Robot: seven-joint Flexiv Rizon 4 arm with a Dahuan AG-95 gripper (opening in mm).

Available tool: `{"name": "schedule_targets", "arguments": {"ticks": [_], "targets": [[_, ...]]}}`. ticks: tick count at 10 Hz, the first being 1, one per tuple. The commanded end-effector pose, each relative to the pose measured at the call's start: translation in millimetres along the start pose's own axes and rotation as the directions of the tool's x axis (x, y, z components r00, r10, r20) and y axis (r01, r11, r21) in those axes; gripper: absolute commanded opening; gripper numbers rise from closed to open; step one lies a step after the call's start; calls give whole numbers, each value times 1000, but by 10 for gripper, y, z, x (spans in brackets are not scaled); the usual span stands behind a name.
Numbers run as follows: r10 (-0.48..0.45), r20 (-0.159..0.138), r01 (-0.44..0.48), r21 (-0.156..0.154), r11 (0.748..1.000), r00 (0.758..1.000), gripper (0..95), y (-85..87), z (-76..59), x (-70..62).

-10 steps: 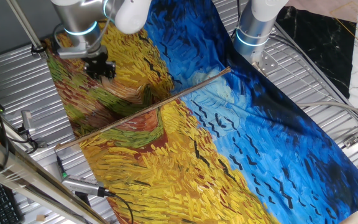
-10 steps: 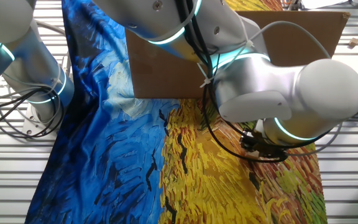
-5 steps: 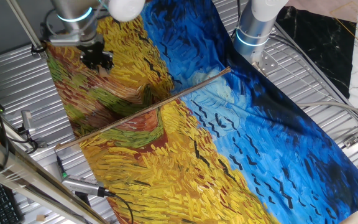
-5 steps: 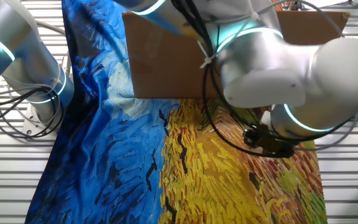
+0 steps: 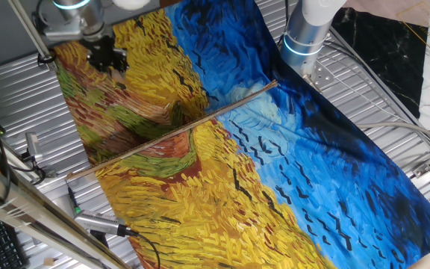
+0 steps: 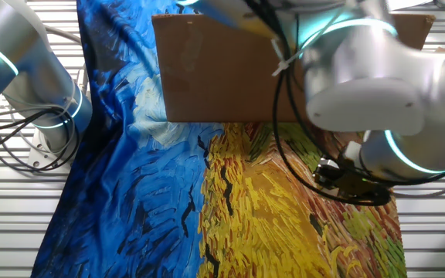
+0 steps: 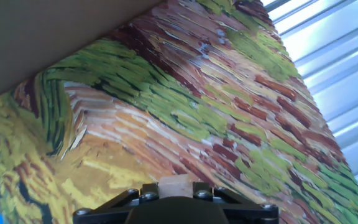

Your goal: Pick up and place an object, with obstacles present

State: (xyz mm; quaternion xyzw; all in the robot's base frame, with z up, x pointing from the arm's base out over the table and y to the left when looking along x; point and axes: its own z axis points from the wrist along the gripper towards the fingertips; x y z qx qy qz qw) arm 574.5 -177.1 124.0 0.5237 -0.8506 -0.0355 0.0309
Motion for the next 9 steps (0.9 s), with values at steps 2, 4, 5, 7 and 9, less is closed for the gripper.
{"name": "schedule_targets", "arguments": {"ticks": [2, 4, 5, 7, 9], "targets": [[-6, -8, 6, 8, 1000, 1000, 0, 73, -105, 75], [20, -2, -20, 8, 1000, 1000, 0, 78, -111, 76], [30, -1, -30, 8, 1000, 1000, 0, 78, -111, 76], [44, -19, -44, 20, 999, 999, 0, 78, -111, 76], [68, -28, -67, 40, 997, 997, 0, 78, -111, 76]]}}
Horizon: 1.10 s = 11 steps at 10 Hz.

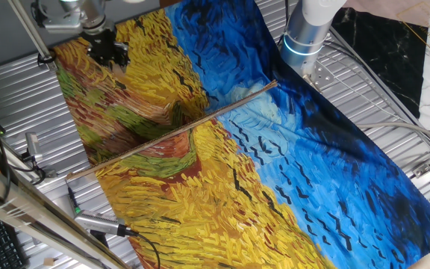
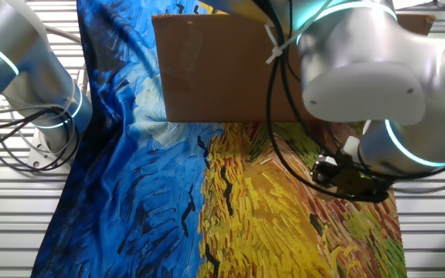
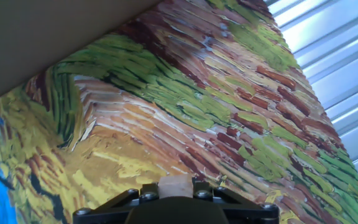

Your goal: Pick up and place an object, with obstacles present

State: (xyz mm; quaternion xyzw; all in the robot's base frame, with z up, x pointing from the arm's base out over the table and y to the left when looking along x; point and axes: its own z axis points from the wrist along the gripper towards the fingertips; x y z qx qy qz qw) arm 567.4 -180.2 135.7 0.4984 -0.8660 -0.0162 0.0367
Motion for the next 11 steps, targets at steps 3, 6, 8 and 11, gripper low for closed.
{"name": "schedule_targets", "arguments": {"ticks": [3, 6, 8, 11], "targets": [[-42, 11, 42, 13, 999, 999, 0, 16, 0, 16], [-50, 10, 50, 19, 999, 999, 0, 16, 0, 16], [-40, 11, 40, 24, 999, 999, 0, 16, 0, 16], [-24, 17, 24, 27, 999, 1000, 0, 16, 0, 16]]}}
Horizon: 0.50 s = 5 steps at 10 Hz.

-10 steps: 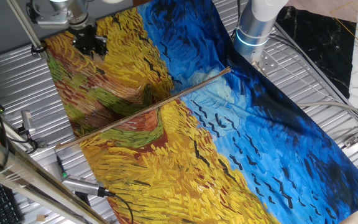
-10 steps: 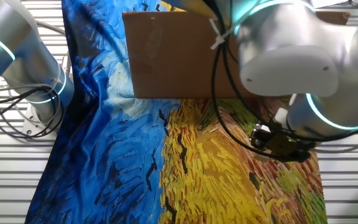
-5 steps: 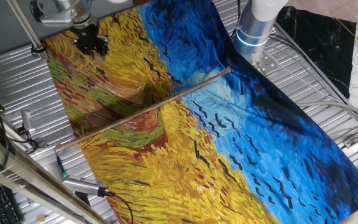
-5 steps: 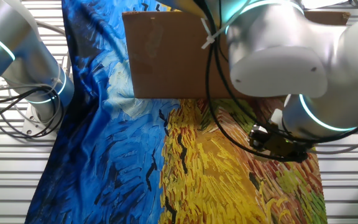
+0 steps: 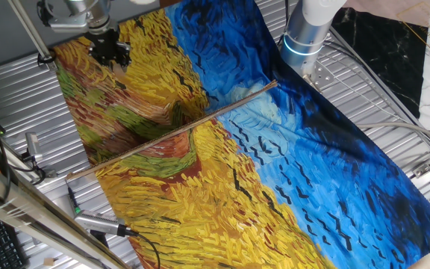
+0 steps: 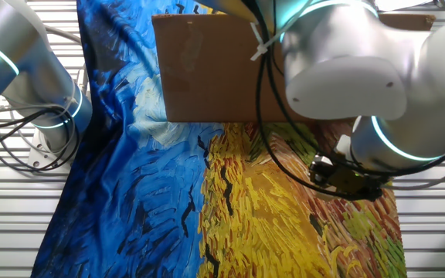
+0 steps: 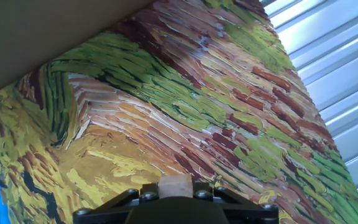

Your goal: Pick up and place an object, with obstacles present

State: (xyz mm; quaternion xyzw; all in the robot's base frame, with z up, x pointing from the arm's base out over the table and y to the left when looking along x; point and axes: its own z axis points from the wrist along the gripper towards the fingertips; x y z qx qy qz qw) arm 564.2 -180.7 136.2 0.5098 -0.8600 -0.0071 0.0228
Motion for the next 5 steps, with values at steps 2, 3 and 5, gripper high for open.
{"name": "schedule_targets", "arguments": {"ticks": [2, 3, 5], "targets": [[4, 4, -4, -4, 1000, 1000, 0, -9, 4, -5], [1, 6, -1, -5, 1000, 1000, 0, -9, 4, -5], [-2, 6, 2, -6, 1000, 1000, 0, -9, 4, -5]]}}
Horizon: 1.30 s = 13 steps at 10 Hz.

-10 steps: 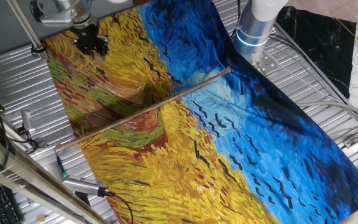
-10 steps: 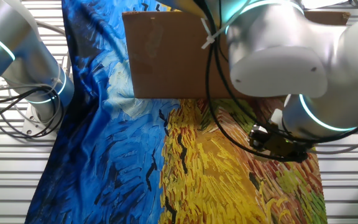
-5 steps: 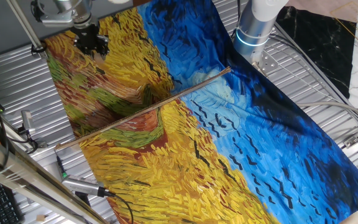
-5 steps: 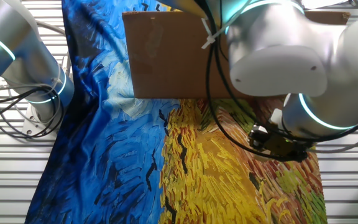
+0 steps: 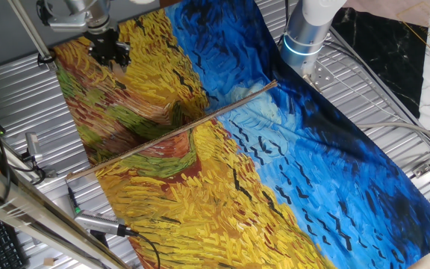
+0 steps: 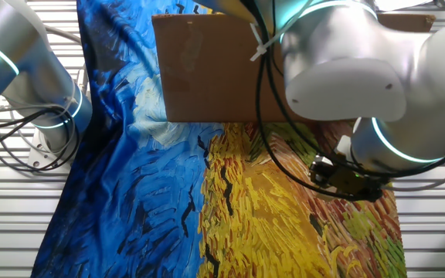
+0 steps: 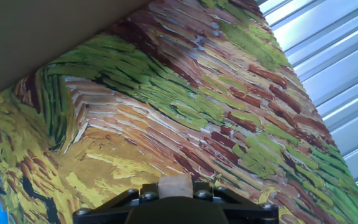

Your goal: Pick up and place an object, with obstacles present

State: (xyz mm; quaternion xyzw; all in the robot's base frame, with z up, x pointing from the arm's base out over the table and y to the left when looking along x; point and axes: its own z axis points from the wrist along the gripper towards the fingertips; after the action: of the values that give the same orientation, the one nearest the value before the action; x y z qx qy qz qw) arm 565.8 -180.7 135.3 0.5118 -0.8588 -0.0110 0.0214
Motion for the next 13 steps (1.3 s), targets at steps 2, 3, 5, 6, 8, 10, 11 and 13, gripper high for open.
{"name": "schedule_targets", "arguments": {"ticks": [2, 3, 5, 6, 8, 10, 11, 13], "targets": [[16, 1, -16, -7, 1000, 1000, 0, 139, -100, 0], [25, 1, -25, -7, 1000, 1000, 0, 259, -200, -25], [46, -8, -46, -14, 999, 999, 0, 536, -535, -123], [54, -18, -54, -15, 998, 998, 0, 656, -693, -177], [95, -59, -95, 3, 996, 994, 0, 968, -971, -375], [109, -64, -109, 7, 994, 992, 0, 1040, -1008, -444], [115, -70, -115, 7, 993, 991, 0, 1042, -1007, -443], [113, -65, -112, 8, 994, 992, 0, 1042, -1007, -443]]}}
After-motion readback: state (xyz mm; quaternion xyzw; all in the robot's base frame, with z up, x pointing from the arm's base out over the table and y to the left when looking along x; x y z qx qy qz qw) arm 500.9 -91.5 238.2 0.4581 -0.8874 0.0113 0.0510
